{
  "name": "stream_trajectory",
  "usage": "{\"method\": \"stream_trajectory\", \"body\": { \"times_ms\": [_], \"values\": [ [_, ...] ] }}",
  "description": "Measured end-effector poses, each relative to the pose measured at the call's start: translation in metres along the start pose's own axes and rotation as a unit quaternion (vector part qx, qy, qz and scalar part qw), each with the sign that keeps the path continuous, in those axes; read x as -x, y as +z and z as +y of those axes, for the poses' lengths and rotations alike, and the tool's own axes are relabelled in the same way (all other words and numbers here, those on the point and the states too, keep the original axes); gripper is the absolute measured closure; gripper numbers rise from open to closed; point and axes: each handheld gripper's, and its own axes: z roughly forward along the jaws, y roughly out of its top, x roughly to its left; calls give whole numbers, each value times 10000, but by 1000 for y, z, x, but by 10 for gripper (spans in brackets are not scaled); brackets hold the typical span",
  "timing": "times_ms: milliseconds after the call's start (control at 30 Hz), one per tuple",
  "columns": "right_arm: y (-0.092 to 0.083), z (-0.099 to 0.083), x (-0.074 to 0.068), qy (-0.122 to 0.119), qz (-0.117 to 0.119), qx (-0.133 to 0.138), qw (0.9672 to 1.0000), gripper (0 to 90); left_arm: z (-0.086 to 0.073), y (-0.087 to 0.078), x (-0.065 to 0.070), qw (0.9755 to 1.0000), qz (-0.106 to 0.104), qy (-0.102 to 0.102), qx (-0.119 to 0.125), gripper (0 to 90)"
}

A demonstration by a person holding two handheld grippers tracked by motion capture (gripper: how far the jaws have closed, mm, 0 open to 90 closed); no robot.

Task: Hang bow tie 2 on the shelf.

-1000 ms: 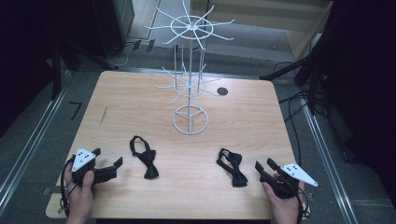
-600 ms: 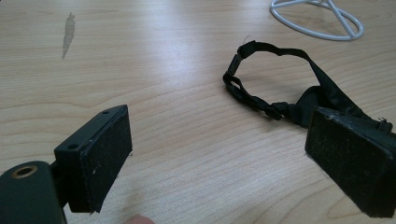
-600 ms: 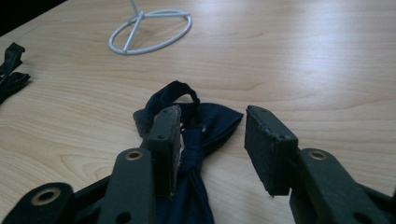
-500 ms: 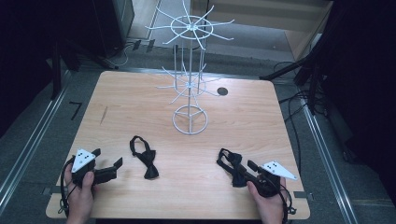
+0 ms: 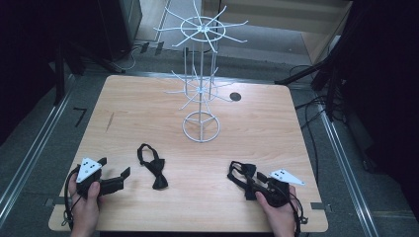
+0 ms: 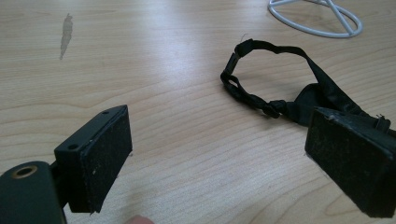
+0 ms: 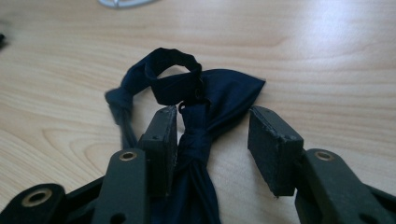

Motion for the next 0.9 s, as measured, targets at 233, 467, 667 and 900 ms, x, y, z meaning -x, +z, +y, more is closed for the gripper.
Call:
{"method": "stream_trajectory", "body": {
  "times_ms": [233,467,667,900],
  "values": [
    [3,1,-4,-170,-74,-131,9997,585,0,-1,0,10000,-18,-30,24,82],
    [2,0,-8,-407,-122,-171,9990,721,0,0,1,10000,0,28,-14,81],
    [2,-1,-6,-334,-33,-169,9993,769,0,0,1,10000,-5,19,-13,81],
    [-1,-1,-3,-251,54,-84,9996,777,0,-1,0,10000,-7,2,-10,81]
  ]
}}
